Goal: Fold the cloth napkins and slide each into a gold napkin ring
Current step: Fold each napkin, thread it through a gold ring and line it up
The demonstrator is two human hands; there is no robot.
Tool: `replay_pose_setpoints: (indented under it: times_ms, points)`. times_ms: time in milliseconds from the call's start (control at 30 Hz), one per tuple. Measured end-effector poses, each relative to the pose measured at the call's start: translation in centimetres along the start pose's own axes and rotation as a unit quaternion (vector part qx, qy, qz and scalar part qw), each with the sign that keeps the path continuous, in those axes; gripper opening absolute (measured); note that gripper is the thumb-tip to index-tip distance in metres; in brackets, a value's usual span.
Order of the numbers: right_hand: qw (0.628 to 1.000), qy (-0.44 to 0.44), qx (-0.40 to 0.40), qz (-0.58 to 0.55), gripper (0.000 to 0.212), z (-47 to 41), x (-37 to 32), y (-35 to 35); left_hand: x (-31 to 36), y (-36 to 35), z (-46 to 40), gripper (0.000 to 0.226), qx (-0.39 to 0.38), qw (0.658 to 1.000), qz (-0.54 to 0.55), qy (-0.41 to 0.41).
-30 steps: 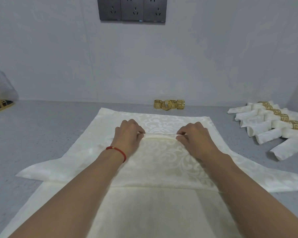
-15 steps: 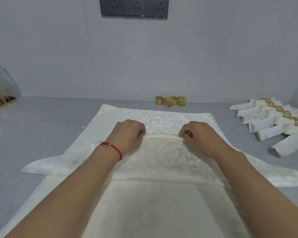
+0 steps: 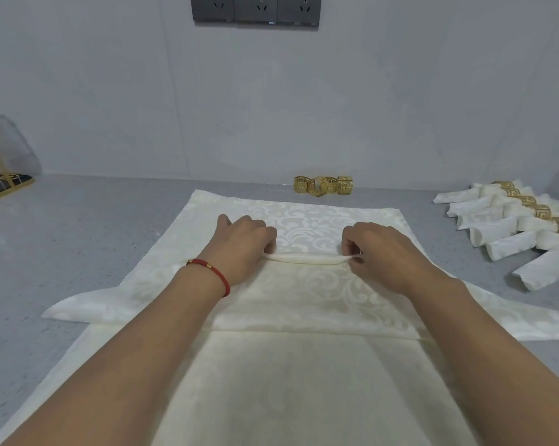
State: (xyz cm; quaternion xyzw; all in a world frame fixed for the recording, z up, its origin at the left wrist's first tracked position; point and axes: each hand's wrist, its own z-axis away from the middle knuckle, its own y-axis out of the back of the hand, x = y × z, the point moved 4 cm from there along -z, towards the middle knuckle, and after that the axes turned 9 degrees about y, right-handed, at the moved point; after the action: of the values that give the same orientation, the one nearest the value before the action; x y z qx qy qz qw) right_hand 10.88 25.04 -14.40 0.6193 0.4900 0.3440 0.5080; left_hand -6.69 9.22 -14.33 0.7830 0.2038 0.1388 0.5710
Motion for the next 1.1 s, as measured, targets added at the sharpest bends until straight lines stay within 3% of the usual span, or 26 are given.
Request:
replay_pose_setpoints:
  times_ms: [133, 267, 400, 500, 633, 800, 867, 967, 1033, 1100]
  points:
    - [0.996, -0.031, -0.073, -0.043, 0.018, 0.5, 0.0, 0.4, -0.6, 0.4, 0.4, 0.029, -0.114, 0.991, 0.070, 0.016]
    - [0.994, -0.036, -0.009, -0.103, 0.009, 1.0, 1.0, 0.3, -1.1, 0.8, 0.6, 0.021, -0.096, 0.982, 0.157, 0.044]
    - [0.993, -0.046, -0.041, -0.101, 0.004, 1.0, 1.9, -0.2, -1.0, 0.4, 0.6, 0.018, -0.102, 0.986, 0.122, 0.046]
    - [0.994, -0.048, -0.015, -0.093, 0.007, 1.0, 1.8, 0.0, -0.6, 0.7, 0.7, 0.005, -0.058, 0.995, 0.066, 0.040]
    - [0.998, -0.032, 0.028, -0.036, 0.008, 0.8, 1.4, 0.3, 0.1, 0.7, 0.7, 0.018, 0.004, 0.999, 0.037, 0.003]
    - [0.998, -0.032, -0.027, -0.043, 0.012, 0.9, 1.3, 0.4, -0.4, 0.5, 0.5, 0.034, -0.066, 0.997, 0.028, -0.002]
    - [0.995, -0.030, -0.053, -0.078, 0.010, 1.4, 1.3, 0.7, -0.7, 0.5, 0.6, 0.029, -0.088, 0.993, 0.076, 0.018]
    - [0.992, -0.010, -0.027, -0.122, 0.004, 1.9, 1.6, 1.1, -1.4, 0.5, 0.5, 0.019, -0.081, 0.983, 0.163, 0.041]
    - [0.992, -0.006, 0.000, -0.128, 0.003, 1.9, 1.9, 1.1, -1.4, 0.5, 0.5, 0.013, -0.084, 0.981, 0.167, 0.046]
    - [0.991, -0.023, -0.008, -0.128, 0.008, 1.9, 2.1, 0.8, -1.3, 0.4, 0.6, 0.020, -0.096, 0.983, 0.148, 0.052]
